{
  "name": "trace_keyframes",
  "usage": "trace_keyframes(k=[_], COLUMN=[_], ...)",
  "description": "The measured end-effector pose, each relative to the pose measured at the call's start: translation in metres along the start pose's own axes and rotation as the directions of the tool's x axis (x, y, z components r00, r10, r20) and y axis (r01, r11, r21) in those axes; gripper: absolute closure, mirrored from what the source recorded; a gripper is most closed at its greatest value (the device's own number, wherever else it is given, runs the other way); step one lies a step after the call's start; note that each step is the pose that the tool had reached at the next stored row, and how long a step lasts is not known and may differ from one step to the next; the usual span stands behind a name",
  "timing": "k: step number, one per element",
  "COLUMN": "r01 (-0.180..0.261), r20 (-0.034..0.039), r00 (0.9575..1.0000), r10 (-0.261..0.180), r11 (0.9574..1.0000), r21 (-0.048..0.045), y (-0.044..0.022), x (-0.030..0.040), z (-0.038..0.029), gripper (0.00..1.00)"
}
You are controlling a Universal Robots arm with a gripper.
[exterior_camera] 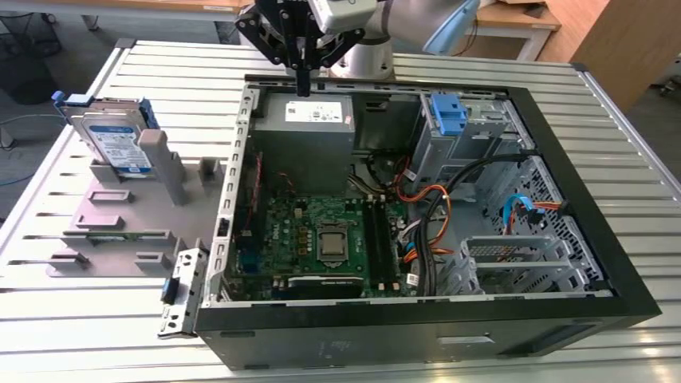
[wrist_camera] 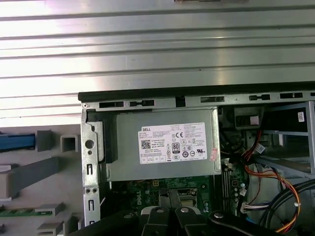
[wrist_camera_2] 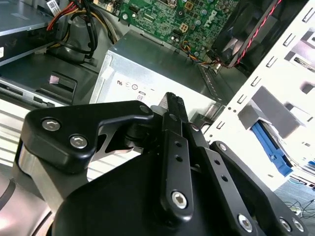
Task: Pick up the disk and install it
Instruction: 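Reach for the disk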
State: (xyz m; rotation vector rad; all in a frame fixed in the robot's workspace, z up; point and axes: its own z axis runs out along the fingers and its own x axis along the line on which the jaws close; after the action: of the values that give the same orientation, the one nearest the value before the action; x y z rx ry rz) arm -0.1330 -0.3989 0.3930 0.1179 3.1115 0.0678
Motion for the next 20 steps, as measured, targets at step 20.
trace_keyframes(k=[20], r01=[0.000], r20=[0.0015], r00=[1.0000], r10=[0.000], r11=[1.0000], r21=[-0.0001], y=[-0.0008], x=[0.0117], z=[-0.0001], gripper=[0.89])
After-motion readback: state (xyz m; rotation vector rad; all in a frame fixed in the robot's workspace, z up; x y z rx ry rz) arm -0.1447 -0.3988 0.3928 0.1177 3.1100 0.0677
